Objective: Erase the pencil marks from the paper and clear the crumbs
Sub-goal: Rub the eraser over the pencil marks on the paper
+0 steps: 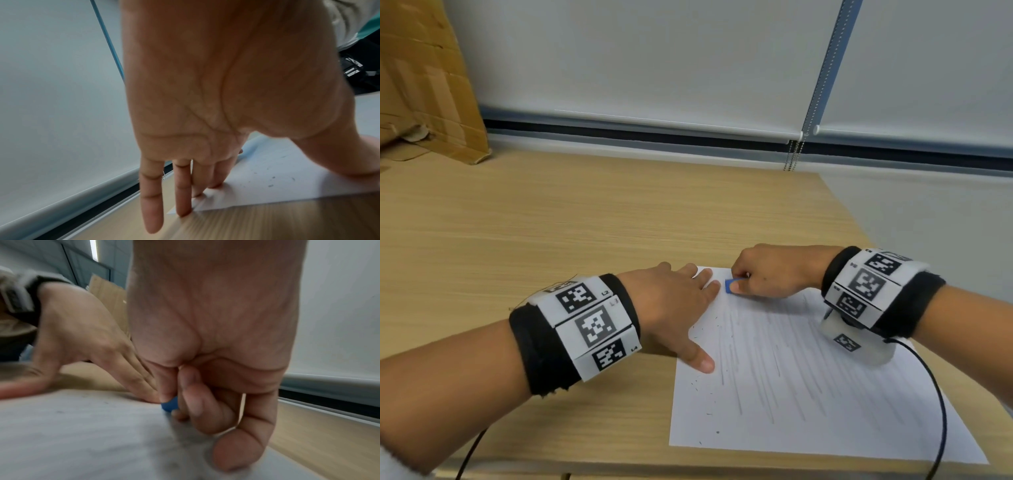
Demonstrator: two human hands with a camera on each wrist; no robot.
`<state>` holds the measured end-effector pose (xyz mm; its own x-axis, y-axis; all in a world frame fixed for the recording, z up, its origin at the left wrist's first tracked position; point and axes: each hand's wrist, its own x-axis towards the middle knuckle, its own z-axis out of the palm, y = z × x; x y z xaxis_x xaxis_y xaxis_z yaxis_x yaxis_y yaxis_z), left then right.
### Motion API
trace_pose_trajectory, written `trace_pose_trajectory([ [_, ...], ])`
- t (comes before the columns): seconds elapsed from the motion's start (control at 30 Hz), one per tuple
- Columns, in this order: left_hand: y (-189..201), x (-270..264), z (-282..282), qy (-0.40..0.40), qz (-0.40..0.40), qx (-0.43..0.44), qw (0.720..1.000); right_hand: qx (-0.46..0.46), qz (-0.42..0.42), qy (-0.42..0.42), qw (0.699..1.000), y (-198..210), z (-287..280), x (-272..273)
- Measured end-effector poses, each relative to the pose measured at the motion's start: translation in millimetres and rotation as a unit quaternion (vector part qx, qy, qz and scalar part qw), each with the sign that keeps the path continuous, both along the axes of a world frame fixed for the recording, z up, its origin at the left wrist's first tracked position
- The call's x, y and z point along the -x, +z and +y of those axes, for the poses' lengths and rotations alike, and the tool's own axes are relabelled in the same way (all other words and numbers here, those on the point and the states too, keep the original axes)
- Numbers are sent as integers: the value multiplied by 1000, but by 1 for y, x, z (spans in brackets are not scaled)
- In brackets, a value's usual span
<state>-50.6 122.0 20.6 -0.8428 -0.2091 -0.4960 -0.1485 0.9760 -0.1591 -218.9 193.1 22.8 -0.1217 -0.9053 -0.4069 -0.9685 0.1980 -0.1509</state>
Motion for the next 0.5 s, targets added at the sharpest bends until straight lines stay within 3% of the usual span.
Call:
trace_pose_trajectory([
  [0.07,1,1,0,3,-5,2,1000,17,-15,-28,999,0,0,5],
  [0.27,3,0,1,8,-17,3,1000,-16,-10,44,999,-4,9,-10],
  [0.4,3,0,2,18,-22,0,1000,24,-12,-27,999,-1,-3,2],
  [0.5,3,-1,2,26,-20,-10,999,26,1,6,1000,-5,3,-5],
])
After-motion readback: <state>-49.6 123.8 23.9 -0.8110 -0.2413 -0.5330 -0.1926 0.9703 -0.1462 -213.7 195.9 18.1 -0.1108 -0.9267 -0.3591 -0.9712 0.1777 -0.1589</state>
